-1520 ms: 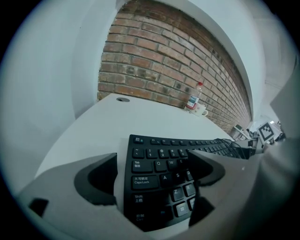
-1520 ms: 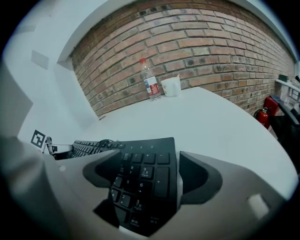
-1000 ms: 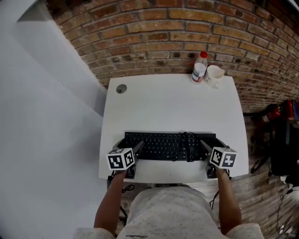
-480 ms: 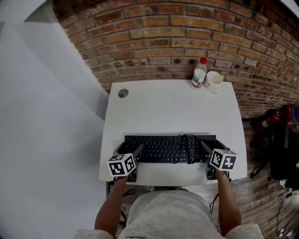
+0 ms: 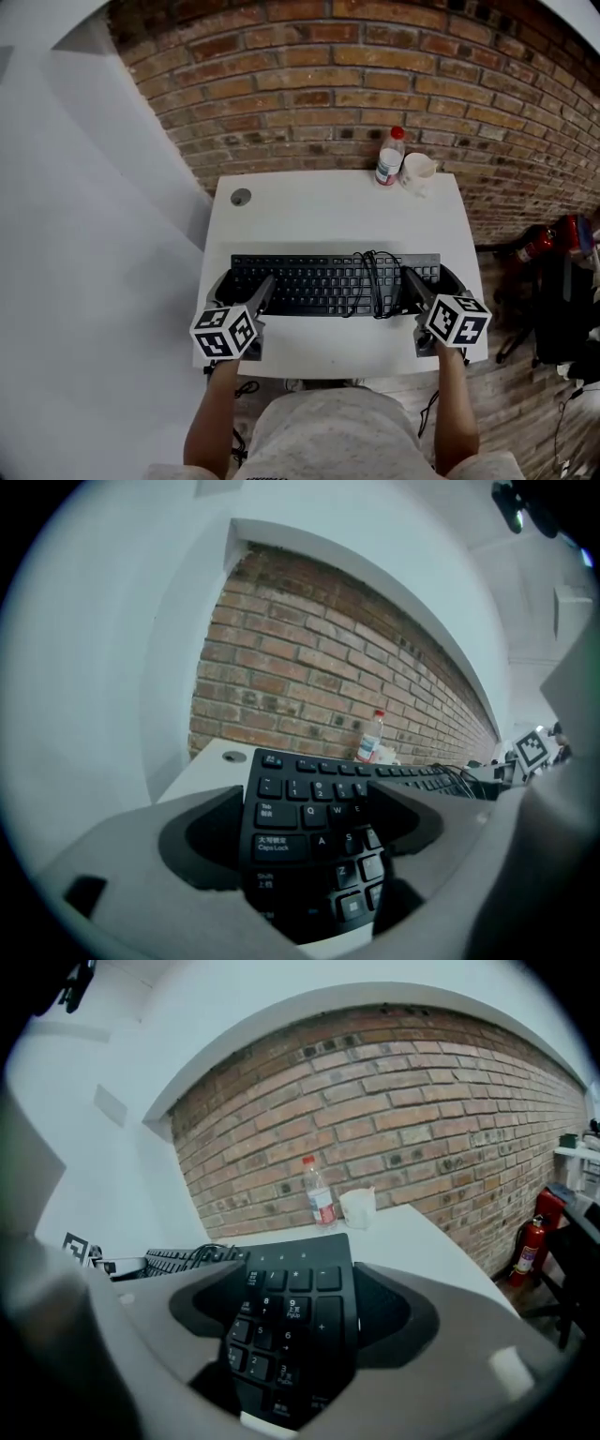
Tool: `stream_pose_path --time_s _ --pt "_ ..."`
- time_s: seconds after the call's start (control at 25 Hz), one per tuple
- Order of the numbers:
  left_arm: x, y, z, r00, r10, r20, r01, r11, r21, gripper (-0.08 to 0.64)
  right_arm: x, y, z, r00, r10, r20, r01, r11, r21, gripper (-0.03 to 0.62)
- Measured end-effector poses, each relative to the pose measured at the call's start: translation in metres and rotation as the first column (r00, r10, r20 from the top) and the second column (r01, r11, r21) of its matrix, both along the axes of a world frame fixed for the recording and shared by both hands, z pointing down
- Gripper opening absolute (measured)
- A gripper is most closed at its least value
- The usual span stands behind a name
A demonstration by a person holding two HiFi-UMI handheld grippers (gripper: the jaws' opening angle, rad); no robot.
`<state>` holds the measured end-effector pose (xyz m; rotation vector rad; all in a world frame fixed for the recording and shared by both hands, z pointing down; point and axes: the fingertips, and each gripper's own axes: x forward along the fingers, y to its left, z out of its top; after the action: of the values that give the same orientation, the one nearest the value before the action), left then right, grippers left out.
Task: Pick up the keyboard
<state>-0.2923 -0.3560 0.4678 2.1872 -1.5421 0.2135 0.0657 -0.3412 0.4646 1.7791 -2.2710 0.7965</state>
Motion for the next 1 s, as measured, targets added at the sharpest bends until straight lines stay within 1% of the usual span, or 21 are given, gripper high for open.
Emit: stream_pose_path --time_s 0.12,0.24,0.44,0.6,0.8,0.88,1.0 --pt "0.001 -0.005 -0.039 1.0 0.002 0.002 -0.002 0.996 0.092 0.403 0.0 -0.003 -0.036 1.0 0.004 0.005 -0.004 0.996 0.086 0.368" --pt "0.002 -0.009 -0.074 1.0 0.004 -0.006 -0.002 0.985 0.174 0.403 0.001 -0.007 -0.072 1.0 0.005 -0.001 -0.005 0.985 0.17 0.368" --pt "0.001 -0.008 -0.124 1.0 0.003 -0.017 0.002 0.958 0.286 0.403 -0.001 -0.007 -0.122 1.0 0.003 -0.007 -0.001 0.959 0.284 0.368" --pt "-0.002 -0.004 -0.16 1.0 0.002 -0.015 0.003 0.931 0.365 0.403 -0.003 -0.002 -0.155 1.0 0.006 -0.001 -0.005 0.933 0.359 0.368" --pt "-0.008 0.004 -0.189 0.999 -0.006 -0.035 0.021 0.901 0.434 0.403 -0.009 0.004 -0.189 1.0 0.002 -0.02 0.007 0.899 0.438 0.368" --pt "-0.01 0.006 -0.195 0.999 -0.009 -0.042 0.027 0.895 0.446 0.403 -0.011 0.004 -0.198 1.0 -0.003 -0.027 0.015 0.888 0.46 0.368" --pt "-0.01 0.007 -0.199 0.999 -0.01 -0.044 0.029 0.889 0.457 0.403 -0.011 0.005 -0.203 1.0 -0.006 -0.027 0.018 0.881 0.472 0.368"
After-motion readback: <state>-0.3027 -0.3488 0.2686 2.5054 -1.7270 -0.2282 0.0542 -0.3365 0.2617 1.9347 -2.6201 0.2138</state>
